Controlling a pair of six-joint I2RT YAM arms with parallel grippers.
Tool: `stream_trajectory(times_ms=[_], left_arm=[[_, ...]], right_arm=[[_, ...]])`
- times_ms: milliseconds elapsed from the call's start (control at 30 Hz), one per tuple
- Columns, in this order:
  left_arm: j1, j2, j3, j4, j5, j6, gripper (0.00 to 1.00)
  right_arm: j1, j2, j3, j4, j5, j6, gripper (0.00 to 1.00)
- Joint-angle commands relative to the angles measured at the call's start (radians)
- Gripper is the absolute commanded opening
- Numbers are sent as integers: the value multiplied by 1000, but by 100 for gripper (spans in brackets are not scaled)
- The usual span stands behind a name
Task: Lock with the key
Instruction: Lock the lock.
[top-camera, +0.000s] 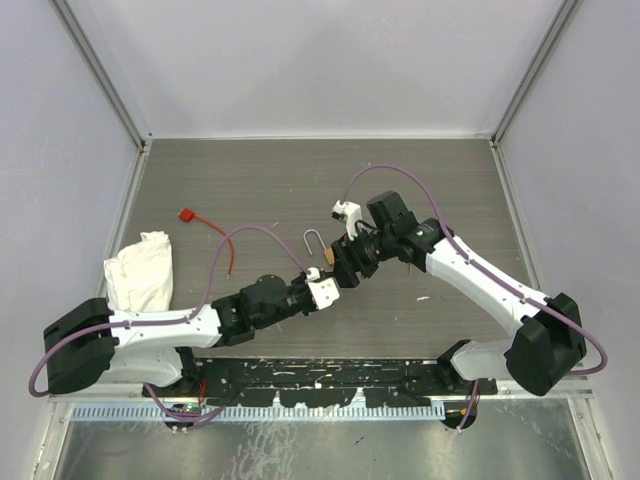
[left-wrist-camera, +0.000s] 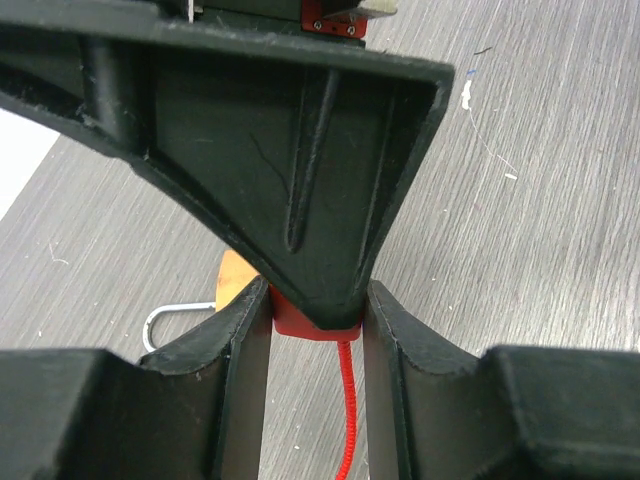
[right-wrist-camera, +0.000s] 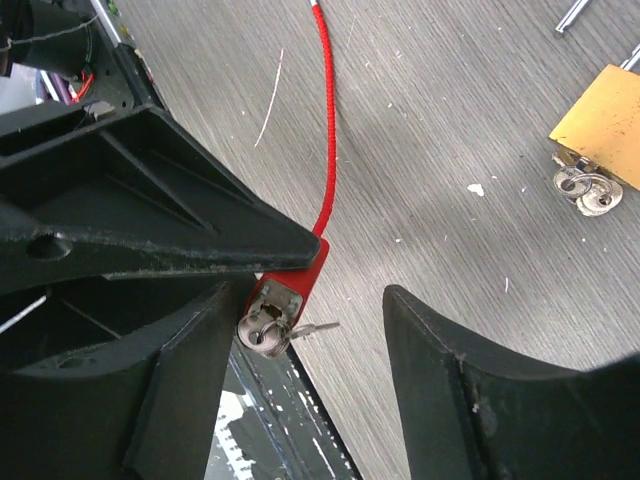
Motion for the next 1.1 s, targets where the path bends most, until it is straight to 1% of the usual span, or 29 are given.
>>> stream_trajectory(times_ms=[0,133,367,433,500,633,667,700,800,900,1000,1067], left_arm=[[-6,10,59,86,-22,-19,0],[-7,26,76,87,-36,-46,0],[-9,49,100,79,-79,-100,0],[-9,51,103,72,-84,-110,0],[-9,46,104,61,-86,-119,3],[-9,14,88,45,-80,-143,23],[-9,1,79,45,-75,-151,30],[-9,-14,67,44,-70,-161,39],[-9,-70,17,53,-53,-196,56],[-10,-136,-62,118,-21,-235,75],[-9,-204,-147,166,6,-265,84],[-9,-248,-174,167,26,-270,86]], right_arm=[[8,17,35,62,27,53,62],[13,31,43,73,38,67,51],[17,29,44,68,53,60,24],[17,25,43,68,52,57,15],[17,16,41,69,45,54,10],[8,-2,26,86,2,46,3],[0,-8,21,94,-15,45,3],[-8,-13,15,102,-35,44,2],[-28,-37,-10,132,-100,27,1],[-46,-78,-54,175,-166,9,1],[-69,-115,-101,208,-223,-3,1],[-90,-135,-115,217,-267,-14,1]])
